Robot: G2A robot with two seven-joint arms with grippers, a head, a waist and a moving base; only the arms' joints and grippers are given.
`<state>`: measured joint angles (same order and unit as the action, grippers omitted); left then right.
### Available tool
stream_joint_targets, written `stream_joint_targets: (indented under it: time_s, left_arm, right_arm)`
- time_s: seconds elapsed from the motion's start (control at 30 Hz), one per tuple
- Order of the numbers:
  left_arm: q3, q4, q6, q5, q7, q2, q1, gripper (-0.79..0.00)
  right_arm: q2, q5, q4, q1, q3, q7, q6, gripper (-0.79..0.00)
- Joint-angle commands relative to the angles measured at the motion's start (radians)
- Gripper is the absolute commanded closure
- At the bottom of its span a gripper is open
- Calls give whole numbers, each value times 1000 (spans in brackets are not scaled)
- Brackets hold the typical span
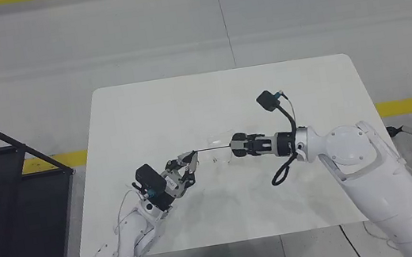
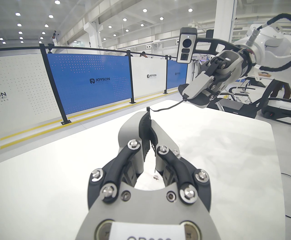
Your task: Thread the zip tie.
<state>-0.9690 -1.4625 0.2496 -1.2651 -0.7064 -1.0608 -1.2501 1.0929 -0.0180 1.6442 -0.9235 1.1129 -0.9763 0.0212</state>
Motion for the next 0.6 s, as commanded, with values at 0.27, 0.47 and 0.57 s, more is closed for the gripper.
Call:
stream_joint_targets:
  time_s: [0.27,0.47,0.57]
  left_arm:
    - [0,0,0,0,0,0,0,0]
    - [0,0,0,0,0,0,0,0]
    - [0,0,0,0,0,0,0,0]
  right_arm:
    - [0,-7,1,5,-7,-2,-14,0]
    - [0,-9,-2,10,-15,-5,-20,0]
    - [0,-6,-2,10,-15,-3,-17,0]
